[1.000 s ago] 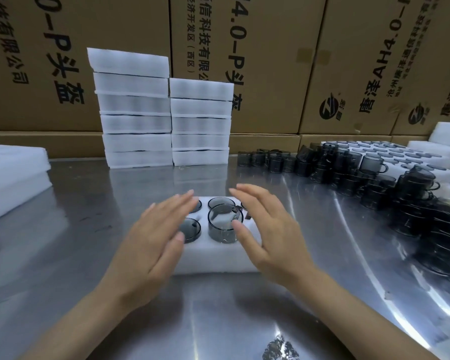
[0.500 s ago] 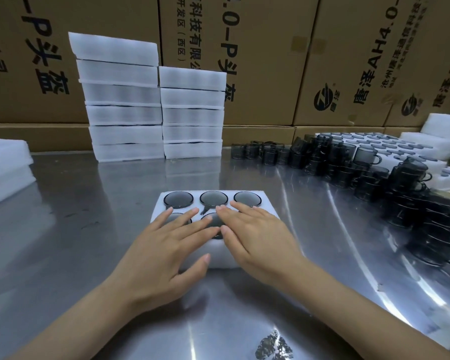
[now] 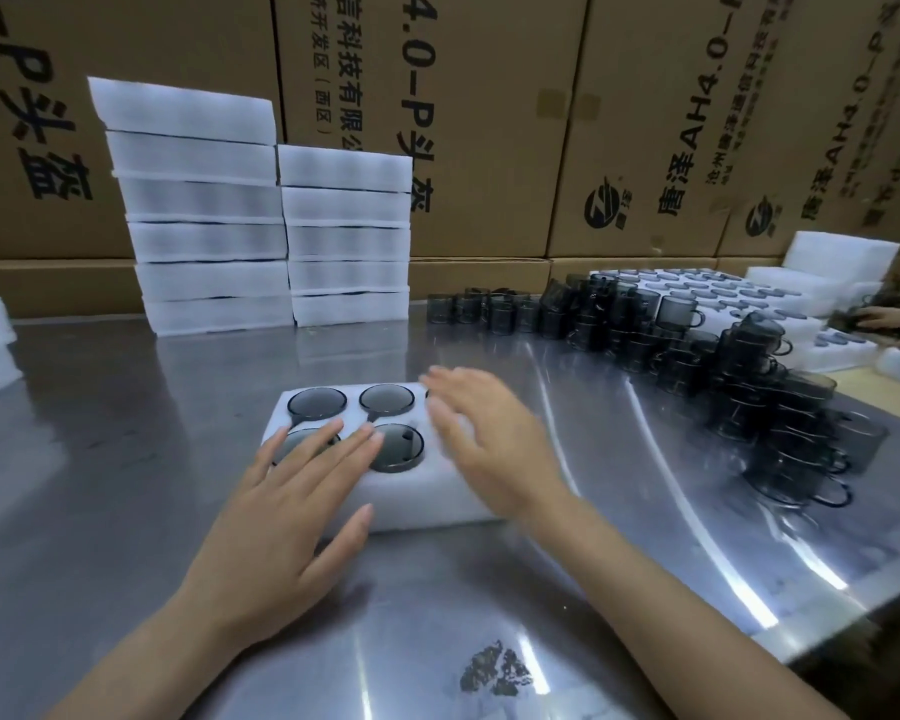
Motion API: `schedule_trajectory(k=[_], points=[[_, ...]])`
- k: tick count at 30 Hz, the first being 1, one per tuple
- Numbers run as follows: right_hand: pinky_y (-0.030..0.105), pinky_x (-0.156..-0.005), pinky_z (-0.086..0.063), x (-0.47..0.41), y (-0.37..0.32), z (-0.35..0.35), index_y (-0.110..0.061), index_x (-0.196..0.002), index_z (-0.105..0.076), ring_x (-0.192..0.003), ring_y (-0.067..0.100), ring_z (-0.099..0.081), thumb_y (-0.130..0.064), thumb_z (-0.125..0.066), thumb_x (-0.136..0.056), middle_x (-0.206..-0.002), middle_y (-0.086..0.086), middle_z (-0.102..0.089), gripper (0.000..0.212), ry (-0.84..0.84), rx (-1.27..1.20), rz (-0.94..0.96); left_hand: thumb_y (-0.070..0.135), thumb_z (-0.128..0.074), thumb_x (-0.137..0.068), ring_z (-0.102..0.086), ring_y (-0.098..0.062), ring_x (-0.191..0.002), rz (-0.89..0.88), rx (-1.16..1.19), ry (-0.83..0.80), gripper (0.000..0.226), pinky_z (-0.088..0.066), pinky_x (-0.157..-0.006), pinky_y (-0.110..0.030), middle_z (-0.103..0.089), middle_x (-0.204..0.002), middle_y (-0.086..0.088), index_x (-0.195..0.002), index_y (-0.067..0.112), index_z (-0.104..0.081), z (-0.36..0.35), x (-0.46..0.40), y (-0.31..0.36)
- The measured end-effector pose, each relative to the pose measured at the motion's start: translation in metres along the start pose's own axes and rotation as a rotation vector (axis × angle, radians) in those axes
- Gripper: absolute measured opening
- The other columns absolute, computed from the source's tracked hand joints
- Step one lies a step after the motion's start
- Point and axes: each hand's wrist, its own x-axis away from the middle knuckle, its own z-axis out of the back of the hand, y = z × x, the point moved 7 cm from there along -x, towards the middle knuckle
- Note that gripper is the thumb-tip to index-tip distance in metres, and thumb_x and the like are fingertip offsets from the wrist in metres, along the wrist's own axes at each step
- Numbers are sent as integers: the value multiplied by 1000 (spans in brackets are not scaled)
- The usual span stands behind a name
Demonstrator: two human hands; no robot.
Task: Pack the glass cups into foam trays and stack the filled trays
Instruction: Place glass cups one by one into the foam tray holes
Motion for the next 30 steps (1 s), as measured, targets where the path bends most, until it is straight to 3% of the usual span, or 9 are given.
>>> schedule_trajectory(k=[2,5,8,10,15,19,25,28,30], points=[[27,-106,-30,-12,40,22,-17,-127,-60,-128,13,-43,-31,-42,-96,-135,-3,-55,38,127,-61,-173,46,-24,-97,-36,-11,-133,25,95,92,55,-17,-112,-34,-47,-141,7,-135,17,-51,8,2,-6],[36,-110,-28,-30,116,56,-13,-134,-52,-137,22,-32,-22,-46,-94,-149,5,-38,42,170,163,-471,36,-32,-93,-44,-9,-124,125,261,235,45,-28,-107,-38,-54,-133,8,-127,20,-55,18,2,-23],[45,-107,-28,-43,173,97,-10,-135,-48,-137,32,-22,-20,-48,-89,-152,13,-27,47,174,433,-672,36,-29,-94,-47,-8,-118,207,363,314,42,-29,-103,-20,-57,-125,7,-123,22,-56,21,2,-39],[46,-108,-25,-47,201,120,-7,-131,-48,-136,36,-19,-21,-49,-87,-148,19,-28,46,115,618,-773,38,-28,-94,-48,-8,-116,255,401,333,42,-27,-100,-12,-57,-123,8,-121,24,-57,18,3,-47],[46,-114,-13,-31,254,144,-8,-133,-44,-141,37,-11,-27,-46,-92,-151,24,-20,45,-91,889,-953,37,-28,-95,-47,-2,-116,216,401,311,39,-28,-97,-10,-56,-121,15,-117,26,-58,10,-2,-47],[45,-112,-19,-24,270,143,-10,-131,-46,-134,36,-23,-26,-48,-91,-144,21,-32,43,-91,983,-926,37,-29,-95,-47,-3,-119,179,404,292,39,-28,-98,-10,-56,-123,15,-117,26,-59,5,-3,-45],[39,-93,-34,-34,267,135,-11,-116,-52,-117,31,-47,-10,-54,-88,-121,13,-57,28,-17,1043,-753,39,-28,-95,-47,-6,-120,190,405,286,40,-28,-99,-12,-56,-124,16,-116,27,-59,3,-4,-47],[35,-84,-32,-40,255,133,-9,-105,-58,-101,31,-56,-3,-52,-86,-109,11,-60,21,36,1052,-675,39,-28,-95,-48,-7,-119,198,400,274,41,-28,-99,-12,-57,-122,15,-116,26,-61,3,-3,-47],[35,-82,-32,-47,236,132,-7,-108,-59,-98,32,-56,-2,-53,-86,-110,13,-58,24,111,994,-589,39,-28,-95,-49,-8,-118,210,401,269,42,-28,-99,-12,-57,-121,14,-116,25,-61,3,-3,-46]])
